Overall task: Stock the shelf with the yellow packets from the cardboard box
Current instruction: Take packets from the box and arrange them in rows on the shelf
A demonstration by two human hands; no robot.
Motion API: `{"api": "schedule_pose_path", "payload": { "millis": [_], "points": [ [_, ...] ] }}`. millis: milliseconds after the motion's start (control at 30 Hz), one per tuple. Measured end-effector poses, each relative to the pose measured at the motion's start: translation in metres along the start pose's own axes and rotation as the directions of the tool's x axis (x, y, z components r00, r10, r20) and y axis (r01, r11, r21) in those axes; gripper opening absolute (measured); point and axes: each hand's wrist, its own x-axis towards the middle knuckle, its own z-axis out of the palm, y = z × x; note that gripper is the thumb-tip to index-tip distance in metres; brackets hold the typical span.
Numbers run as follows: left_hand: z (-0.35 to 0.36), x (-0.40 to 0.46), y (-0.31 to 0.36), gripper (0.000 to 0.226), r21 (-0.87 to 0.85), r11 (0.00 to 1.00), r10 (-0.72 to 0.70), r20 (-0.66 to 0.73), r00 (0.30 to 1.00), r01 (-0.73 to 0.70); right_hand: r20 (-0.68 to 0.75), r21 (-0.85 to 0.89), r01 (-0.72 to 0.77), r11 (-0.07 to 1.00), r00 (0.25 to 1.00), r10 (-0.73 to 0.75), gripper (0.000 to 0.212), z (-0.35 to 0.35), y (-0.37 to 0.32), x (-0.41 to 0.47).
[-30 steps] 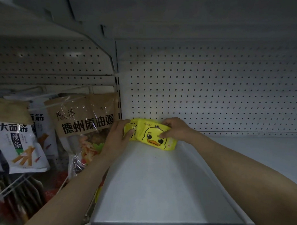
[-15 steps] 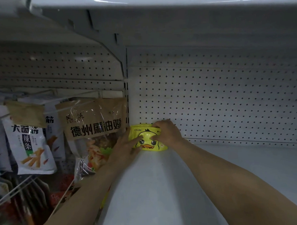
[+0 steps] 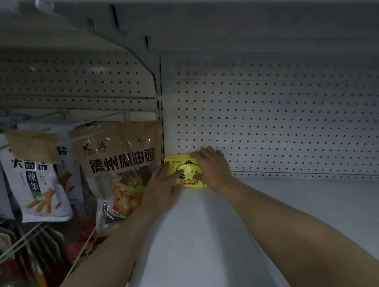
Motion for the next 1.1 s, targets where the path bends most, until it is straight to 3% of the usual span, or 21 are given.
{"api": "schedule_pose_path", "payload": {
  "millis": [133,267,500,633,800,1100],
  "points": [
    [-0.017,0.000,0.011,0.063,0.045,0.996,-0.075,0.071,0.995,0.072,-0.031,-0.056,-0.007,0.998,0.999,0.006,0.074,-0.005,-0.010,-0.005],
    [-0.040,-0.006,0.030,0.058,0.031,0.986,-0.165,0.125,0.978,0.163,0.022,0.038,-0.027,0.999,0.999,0.027,0.066,-0.029,-0.005,-0.023],
    [-0.116,-0.054,0.100,0.050,-0.073,0.960,-0.272,-0.026,0.962,0.269,0.125,0.242,0.022,0.970,0.991,-0.053,0.060,-0.105,-0.007,-0.069],
    [-0.157,-0.107,0.144,0.044,-0.017,0.932,-0.362,-0.125,0.924,0.362,0.118,0.326,0.122,0.937,0.979,-0.169,0.058,-0.154,-0.015,-0.113],
    [-0.211,-0.187,0.189,0.061,0.051,0.885,-0.446,-0.195,0.874,0.463,0.015,0.391,0.280,0.877,0.951,-0.310,0.056,-0.209,-0.035,-0.166],
    [-0.286,-0.309,0.219,0.056,0.204,0.807,-0.492,-0.287,0.822,0.554,-0.097,0.508,0.461,0.728,0.870,-0.483,0.054,-0.248,-0.098,-0.229]
  ]
}}
